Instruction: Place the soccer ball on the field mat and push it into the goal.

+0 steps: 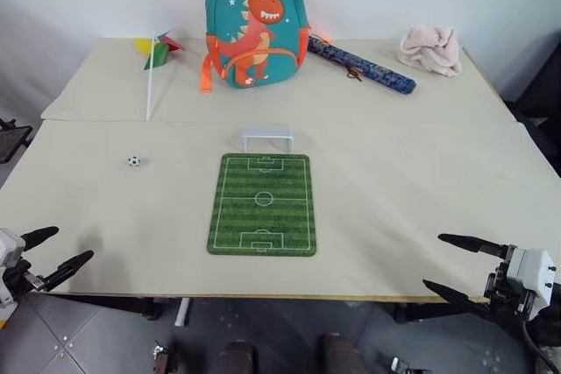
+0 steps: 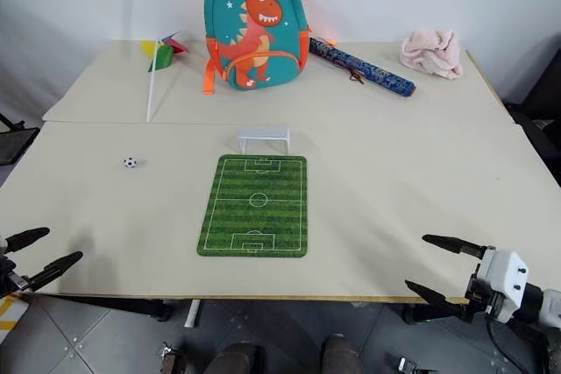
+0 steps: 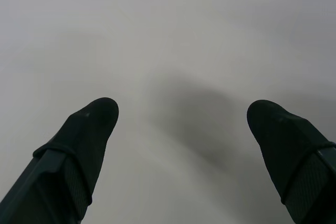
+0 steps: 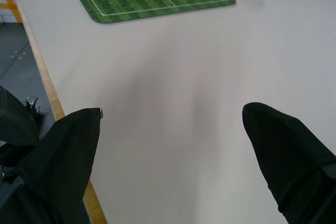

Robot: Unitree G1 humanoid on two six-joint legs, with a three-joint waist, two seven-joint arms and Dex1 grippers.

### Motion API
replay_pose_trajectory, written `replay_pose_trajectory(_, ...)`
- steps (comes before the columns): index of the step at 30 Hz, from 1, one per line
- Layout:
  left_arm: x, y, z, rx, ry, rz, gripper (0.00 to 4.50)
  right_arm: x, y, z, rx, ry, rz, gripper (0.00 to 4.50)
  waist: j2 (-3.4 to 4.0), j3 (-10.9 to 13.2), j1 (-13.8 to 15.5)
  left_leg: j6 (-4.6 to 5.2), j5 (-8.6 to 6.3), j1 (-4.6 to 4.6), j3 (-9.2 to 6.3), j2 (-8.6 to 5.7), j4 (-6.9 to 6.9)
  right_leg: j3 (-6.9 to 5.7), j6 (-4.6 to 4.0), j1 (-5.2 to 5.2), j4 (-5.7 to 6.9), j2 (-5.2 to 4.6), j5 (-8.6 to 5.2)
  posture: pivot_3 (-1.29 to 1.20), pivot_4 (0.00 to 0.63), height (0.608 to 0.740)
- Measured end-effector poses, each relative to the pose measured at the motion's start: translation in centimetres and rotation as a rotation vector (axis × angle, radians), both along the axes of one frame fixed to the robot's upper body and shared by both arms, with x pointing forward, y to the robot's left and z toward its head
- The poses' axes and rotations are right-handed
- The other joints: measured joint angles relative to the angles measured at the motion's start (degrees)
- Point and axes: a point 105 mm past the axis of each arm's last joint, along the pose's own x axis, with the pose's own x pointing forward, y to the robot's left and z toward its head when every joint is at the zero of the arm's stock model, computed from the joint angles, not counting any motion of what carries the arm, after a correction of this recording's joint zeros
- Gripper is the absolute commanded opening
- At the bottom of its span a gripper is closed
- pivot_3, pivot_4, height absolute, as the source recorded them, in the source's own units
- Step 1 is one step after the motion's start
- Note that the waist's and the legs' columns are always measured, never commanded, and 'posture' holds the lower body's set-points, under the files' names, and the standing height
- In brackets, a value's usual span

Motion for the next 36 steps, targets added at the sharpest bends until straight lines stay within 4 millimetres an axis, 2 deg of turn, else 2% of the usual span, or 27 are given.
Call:
replay_pose_trajectory(3,0.1,-0.6,0.4,0.015,-0.016,-0.024,4.49,0.0,0.5,-0.1,0.010,0.016,0.025,4.50,0.00,0.0,0.0,0.00,0.00,0.02,0.00,0.09,0.00,0.01,0.00,0.00,0.02,-0.01,0.00,0.00,0.150,0.740)
replay_pose_trajectory(6,-0.2,-0.9,-0.2,-0.033,-0.015,-0.015,4.49,-0.1,1.9,0.1,0.052,0.007,0.083,4.50,0.02,0.0,0.0,0.00,0.00,0.03,0.01,0.10,0.00,0.03,0.00,0.00,0.03,-0.01,0.00,0.00,0.150,0.740)
replay_pose_trajectory(8,-0.4,-0.8,-0.8,-0.072,0.002,0.003,4.49,0.1,2.8,0.8,0.095,-0.005,0.106,4.50,0.02,0.0,0.1,0.00,0.00,0.02,0.01,0.10,0.04,0.02,0.00,0.00,0.06,-0.01,0.00,0.00,0.150,0.740)
replay_pose_trajectory(10,0.1,-0.4,-0.6,-0.141,-0.070,0.082,4.49,0.9,4.5,2.3,0.193,-0.072,0.112,4.50,0.02,0.0,0.1,-0.02,0.01,0.06,-0.01,0.12,0.07,0.03,0.00,0.02,0.11,-0.01,0.00,0.00,0.150,0.740)
replay_pose_trajectory(13,2.3,-0.6,-0.1,-0.282,-0.265,0.245,4.49,1.7,7.8,3.9,0.316,-0.163,0.149,4.50,0.02,0.0,0.5,-0.09,0.05,0.01,-0.12,0.09,0.22,-0.04,0.01,0.02,0.21,-0.02,0.01,0.00,0.150,0.740)
replay_pose_trajectory(16,3.7,-1.8,-0.5,-0.371,-0.382,0.384,4.49,2.4,8.4,4.6,0.367,-0.212,0.099,4.50,-0.05,0.0,0.9,-0.02,0.01,-0.21,-0.26,-0.03,0.53,-0.07,0.07,-0.01,0.25,-0.06,0.07,0.00,0.150,0.740)
replay_pose_trajectory(19,5.9,-4.6,-0.3,-0.462,-0.474,0.481,4.49,3.0,9.6,5.1,0.413,-0.259,0.075,4.50,-0.17,-0.1,1.5,-0.02,0.00,-0.24,-0.24,-0.13,0.66,-0.07,0.11,0.01,0.25,-0.03,0.12,0.00,0.150,0.740)
replay_pose_trajectory(23,8.6,-6.6,-0.1,-0.453,-0.441,0.498,4.49,3.4,11.1,5.2,0.428,-0.275,0.079,4.50,-0.20,-0.1,1.4,-0.11,0.04,-0.23,-0.22,-0.29,0.62,-0.06,0.11,-0.06,0.31,0.05,0.11,0.00,0.150,0.740)
replay_pose_trajectory(26,10.3,-7.1,1.5,-0.432,-0.445,0.479,4.49,3.5,11.3,5.0,0.416,-0.272,0.074,4.50,-0.20,-0.1,1.2,-0.10,0.04,-0.23,-0.21,-0.33,0.62,-0.05,0.11,-0.07,0.32,0.02,0.11,0.00,0.150,0.740)
replay_pose_trajectory(32,15.7,-7.3,4.6,-0.346,-0.380,0.462,4.49,3.8,11.2,4.6,0.407,-0.262,0.064,4.50,-0.20,-0.1,1.2,-0.07,0.06,-0.22,-0.22,-0.43,0.63,-0.08,0.11,-0.07,0.55,-0.01,0.11,0.00,0.150,0.740)
replay_pose_trajectory(36,17.8,-7.8,4.1,-0.329,-0.297,0.446,4.49,3.9,11.2,4.4,0.407,-0.256,0.061,4.50,-0.21,-0.1,0.7,-0.07,0.06,-0.24,-0.22,-0.44,0.59,-0.11,0.11,-0.15,0.72,0.00,0.11,0.00,0.150,0.740)
